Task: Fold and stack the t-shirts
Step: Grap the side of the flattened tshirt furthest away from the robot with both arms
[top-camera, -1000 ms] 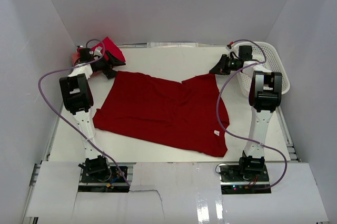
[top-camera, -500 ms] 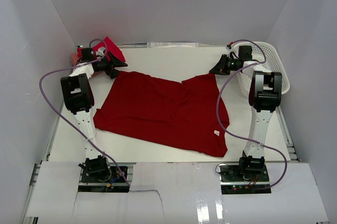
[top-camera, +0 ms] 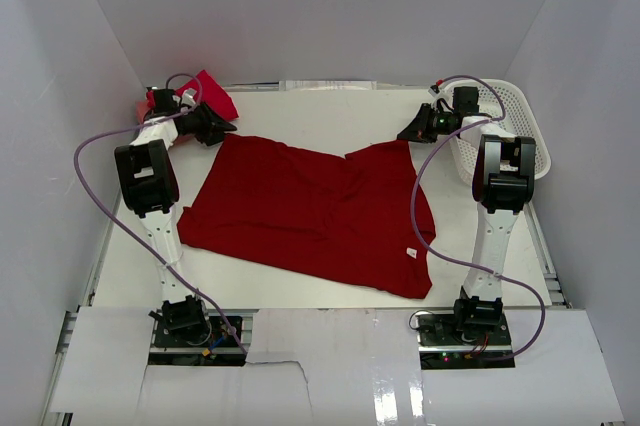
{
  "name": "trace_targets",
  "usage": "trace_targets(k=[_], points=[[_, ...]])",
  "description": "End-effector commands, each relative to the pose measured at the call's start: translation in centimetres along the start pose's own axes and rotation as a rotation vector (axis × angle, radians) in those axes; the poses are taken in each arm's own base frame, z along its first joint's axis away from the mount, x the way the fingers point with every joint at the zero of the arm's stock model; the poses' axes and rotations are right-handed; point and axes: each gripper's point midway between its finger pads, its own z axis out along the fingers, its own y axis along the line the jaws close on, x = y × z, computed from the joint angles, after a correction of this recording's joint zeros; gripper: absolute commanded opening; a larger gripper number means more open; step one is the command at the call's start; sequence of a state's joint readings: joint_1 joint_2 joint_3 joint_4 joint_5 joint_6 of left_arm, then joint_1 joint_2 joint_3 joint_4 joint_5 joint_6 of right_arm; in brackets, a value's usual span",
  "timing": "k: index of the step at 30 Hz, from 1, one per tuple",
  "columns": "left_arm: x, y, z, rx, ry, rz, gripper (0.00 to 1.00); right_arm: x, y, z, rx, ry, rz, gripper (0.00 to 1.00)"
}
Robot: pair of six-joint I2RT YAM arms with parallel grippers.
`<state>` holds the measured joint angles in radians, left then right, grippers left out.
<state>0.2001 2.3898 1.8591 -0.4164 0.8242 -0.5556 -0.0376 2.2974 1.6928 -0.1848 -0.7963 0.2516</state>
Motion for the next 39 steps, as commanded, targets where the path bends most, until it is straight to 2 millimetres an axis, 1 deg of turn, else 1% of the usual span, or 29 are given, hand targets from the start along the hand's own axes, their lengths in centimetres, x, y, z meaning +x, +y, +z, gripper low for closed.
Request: trace_targets(k=[1,2,3,4,7,12,13,14,16,17,18,19,20,21,22,23,24,25,26,27,28,29,31,32,33,35,36,38,39], points=[[-2.4,-4.9,-2.5,0.024,-0.083,0.128,0.47,-0.7,1.1,-0.2,-0.030,-0.003,-0.020,0.08],[-2.4,-4.8,-2.5,0.016,-0.081,0.126,0.43,-0.7,1.2,-0.2,-0.030,-0.004,-0.021,0.08],[-2.4,-4.6,-2.5,0.006,-0.082,0.127,0.33,-0.7,1.1,-0.2,-0.029,-0.003,-0.020,0.08],[-2.4,-4.0,-2.3,-0.016,-0.081,0.118,0.30,-0.7,1.2,-0.2,-0.030,-0.004,-0.021,0.08],[-2.3,-3.7,-2.1,-0.028,-0.079,0.119,0.23,-0.7,1.1,-0.2,-0.025,-0.003,-0.020,0.08],[-2.4,-3.4,-1.9,-0.047,-0.079,0.128,0.15,-0.7,1.2,-0.2,-0.029,-0.001,-0.021,0.08],[-2.4,-3.3,-1.9,-0.052,-0.081,0.128,0.11,-0.8,1.4,-0.2,-0.027,-0.003,-0.024,0.08],[-2.4,-3.3,-1.8,-0.054,-0.083,0.129,0.01,-0.7,1.3,-0.2,-0.026,-0.003,-0.022,0.08],[-2.3,-3.1,-1.6,-0.066,-0.085,0.132,0.00,-0.8,1.5,-0.4,-0.021,-0.009,-0.025,0.08],[-2.4,-3.5,-1.7,-0.065,-0.090,0.141,0.00,-0.7,1.6,-0.5,-0.017,-0.008,-0.022,0.08],[-2.4,-3.6,-1.7,-0.070,-0.095,0.147,0.00,-1.2,2.1,-0.9,-0.013,-0.023,-0.037,0.08],[-2.5,-3.5,-1.7,-0.071,-0.104,0.149,0.00,-0.9,2.2,-1.0,-0.009,-0.024,-0.032,0.08],[-2.7,-4.3,-2.2,-0.061,-0.123,0.164,0.00,-1.0,2.1,-1.2,0.005,-0.031,-0.031,0.08],[-2.7,-4.3,-2.1,-0.054,-0.140,0.174,0.00,-1.1,2.7,-1.6,0.007,-0.038,-0.037,0.08],[-3.0,-4.8,-2.5,-0.048,-0.156,0.178,0.00,-1.2,3.0,-1.8,0.006,-0.041,-0.037,0.08],[-3.2,-5.8,-3.0,-0.035,-0.175,0.184,0.00,-1.2,3.2,-1.9,0.009,-0.043,-0.039,0.08],[-3.4,-6.1,-3.3,-0.028,-0.187,0.186,0.00,-1.6,3.9,-2.4,0.013,-0.054,-0.051,0.08],[-3.7,-6.8,-3.4,-0.010,-0.204,0.201,0.00,-1.6,4.2,-2.6,0.020,-0.059,-0.055,0.08],[-3.7,-7.0,-3.6,-0.002,-0.211,0.201,0.00,-1.1,4.1,-2.7,0.028,-0.055,-0.050,0.08],[-3.9,-7.8,-4.1,0.011,-0.223,0.206,0.00,-1.4,4.9,-3.2,0.027,-0.065,-0.068,0.08],[-4.1,-8.3,-4.2,0.021,-0.232,0.220,0.00,-1.3,5.1,-3.5,0.031,-0.065,-0.068,0.08],[-4.2,-8.5,-4.4,0.021,-0.239,0.225,0.00,-0.6,5.0,-3.5,0.037,-0.056,-0.060,0.08],[-4.5,-9.1,-5.0,0.018,-0.260,0.240,0.00,-0.6,5.8,-4.1,0.041,-0.065,-0.078,0.08],[-4.5,-8.8,-5.1,0.008,-0.264,0.237,0.00,0.0,5.6,-4.2,0.050,-0.060,-0.070,0.08],[-4.4,-8.9,-5.1,0.008,-0.267,0.240,0.00,0.0,6.1,-4.5,0.053,-0.065,-0.080,0.08],[-4.5,-9.1,-5.5,0.002,-0.285,0.243,0.00,0.5,6.3,-4.8,0.060,-0.061,-0.081,0.08],[-4.0,-8.5,-5.4,-0.008,-0.281,0.231,0.00,1.0,6.6,-5.1,0.062,-0.056,-0.081,0.08],[-4.0,-8.5,-5.6,-0.012,-0.292,0.231,0.00,1.7,6.6,-5.4,0.075,-0.047,-0.085,0.08],[-3.4,-7.8,-5.3,-0.021,-0.280,0.216,0.00,2.3,6.8,-5.8,0.085,-0.045,-0.083,0.08]])
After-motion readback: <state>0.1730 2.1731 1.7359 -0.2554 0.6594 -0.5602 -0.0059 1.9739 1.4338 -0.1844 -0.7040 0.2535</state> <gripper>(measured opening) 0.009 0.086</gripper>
